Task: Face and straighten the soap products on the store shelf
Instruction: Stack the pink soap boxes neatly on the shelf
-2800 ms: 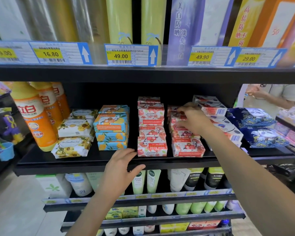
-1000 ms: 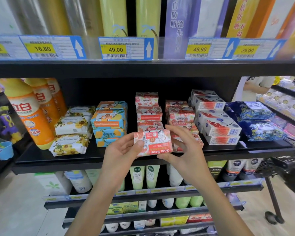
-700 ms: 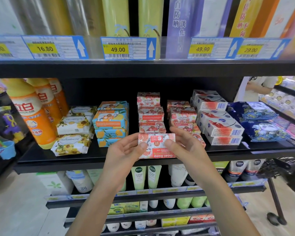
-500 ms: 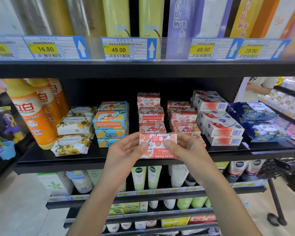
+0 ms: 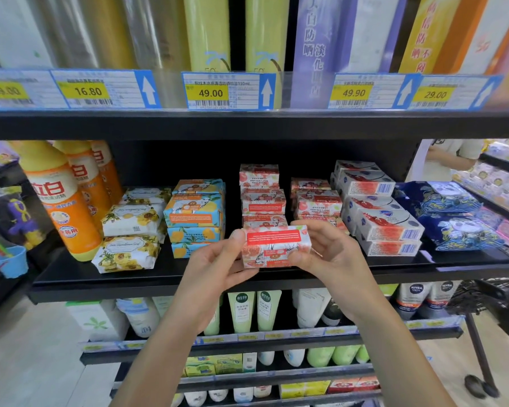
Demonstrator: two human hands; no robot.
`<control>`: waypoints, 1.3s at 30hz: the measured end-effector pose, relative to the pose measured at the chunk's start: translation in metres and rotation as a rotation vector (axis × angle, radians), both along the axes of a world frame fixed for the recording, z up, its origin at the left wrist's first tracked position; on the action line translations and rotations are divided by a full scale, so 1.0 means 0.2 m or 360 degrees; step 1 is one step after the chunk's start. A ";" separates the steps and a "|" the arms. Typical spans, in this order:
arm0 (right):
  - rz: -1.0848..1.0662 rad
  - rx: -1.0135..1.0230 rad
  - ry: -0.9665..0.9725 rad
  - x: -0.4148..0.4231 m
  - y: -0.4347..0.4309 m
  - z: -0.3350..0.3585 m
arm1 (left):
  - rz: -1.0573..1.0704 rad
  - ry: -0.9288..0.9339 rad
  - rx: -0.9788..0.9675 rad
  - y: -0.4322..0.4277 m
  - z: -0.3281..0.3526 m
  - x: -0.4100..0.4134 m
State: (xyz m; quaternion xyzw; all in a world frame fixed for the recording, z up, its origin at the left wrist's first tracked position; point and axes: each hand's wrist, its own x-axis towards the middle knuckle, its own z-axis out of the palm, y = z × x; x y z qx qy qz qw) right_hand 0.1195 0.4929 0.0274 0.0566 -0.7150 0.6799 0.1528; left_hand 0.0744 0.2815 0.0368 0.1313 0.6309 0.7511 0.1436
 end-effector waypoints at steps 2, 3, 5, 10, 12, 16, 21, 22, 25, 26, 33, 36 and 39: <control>0.0006 0.0013 0.0030 0.00 0.00 0.00 | -0.0020 -0.0052 0.0012 0.00 0.00 0.00; 0.0006 0.0018 0.0044 0.00 0.00 0.00 | -0.0026 -0.0070 0.0020 0.00 0.01 0.00; 0.0015 0.0022 0.0070 0.00 0.00 0.00 | -0.0019 -0.0098 0.0066 0.00 0.01 -0.01; 0.0048 0.0062 -0.0001 0.01 -0.01 0.01 | 0.0020 -0.0086 0.0164 0.00 0.00 -0.01; 0.0028 0.0076 -0.0110 0.00 -0.01 0.01 | 0.0034 -0.0062 0.0167 0.01 0.00 -0.01; 0.0025 -0.0076 -0.0258 -0.01 -0.01 0.00 | 0.0054 -0.0032 0.0191 0.01 -0.01 -0.01; 0.0091 -0.0177 -0.0304 0.02 -0.03 0.02 | 0.0097 0.0012 0.0195 0.02 -0.01 -0.01; 0.0087 -0.0182 -0.0313 0.02 -0.03 0.02 | 0.0097 0.0018 0.0191 0.02 -0.01 -0.01; 0.0056 -0.0198 -0.0332 0.01 -0.02 0.01 | 0.0077 0.0022 0.0198 0.02 -0.01 0.00; 0.0040 -0.0209 -0.0336 0.01 -0.01 0.00 | 0.0063 0.0024 0.0201 0.02 -0.01 0.00; 0.0166 -0.0114 -0.0172 0.01 0.01 -0.02 | 0.0038 0.0036 0.0204 0.02 0.01 0.03; 0.0226 -0.0131 -0.0062 0.02 0.01 -0.01 | 0.0020 -0.0011 0.0137 0.01 0.01 0.02; 0.0268 -0.0128 -0.0025 0.02 0.02 -0.01 | -0.0017 -0.0034 0.0075 0.01 0.01 0.02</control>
